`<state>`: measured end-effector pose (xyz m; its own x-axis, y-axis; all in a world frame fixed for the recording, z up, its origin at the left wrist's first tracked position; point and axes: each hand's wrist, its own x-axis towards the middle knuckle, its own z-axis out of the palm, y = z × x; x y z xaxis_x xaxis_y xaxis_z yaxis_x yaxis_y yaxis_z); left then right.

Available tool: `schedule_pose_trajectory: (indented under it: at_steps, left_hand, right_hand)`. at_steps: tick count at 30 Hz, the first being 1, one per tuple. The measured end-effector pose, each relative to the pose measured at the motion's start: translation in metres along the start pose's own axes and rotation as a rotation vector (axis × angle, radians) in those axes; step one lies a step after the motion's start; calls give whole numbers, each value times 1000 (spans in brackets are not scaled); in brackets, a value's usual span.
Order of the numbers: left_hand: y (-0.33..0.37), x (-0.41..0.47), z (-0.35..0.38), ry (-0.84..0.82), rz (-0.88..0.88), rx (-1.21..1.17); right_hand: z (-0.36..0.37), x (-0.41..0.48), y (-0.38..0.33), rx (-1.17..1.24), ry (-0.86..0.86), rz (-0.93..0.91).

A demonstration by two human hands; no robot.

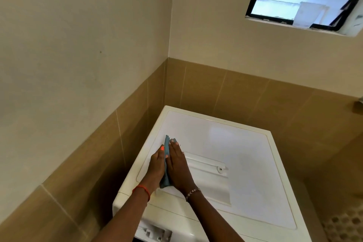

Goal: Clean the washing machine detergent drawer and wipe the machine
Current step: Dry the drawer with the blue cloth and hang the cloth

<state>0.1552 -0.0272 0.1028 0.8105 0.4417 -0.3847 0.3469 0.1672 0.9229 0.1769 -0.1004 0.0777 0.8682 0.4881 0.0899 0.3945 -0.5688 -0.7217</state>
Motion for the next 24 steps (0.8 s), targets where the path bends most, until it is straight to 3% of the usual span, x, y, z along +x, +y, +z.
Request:
schedule_pose_trajectory:
  at_steps: [9, 15, 17, 21, 24]
  left_hand:
    - [4, 11, 0, -5, -119, 59]
    - [31, 23, -5, -115, -138, 102]
    - [39, 30, 0, -152, -130, 144]
    - [42, 31, 19, -128, -70, 328]
    - [41, 34, 25, -51, -25, 381]
  right_hand:
    - [-18, -38, 5, 168, -116, -116]
    - [-46, -38, 31, 328, -46, 1]
    - [-61, -39, 39, 585, -6, 163]
    - [-91, -46, 58, 1346, 94, 440]
    - [-108, -56, 73, 1608, 115, 486]
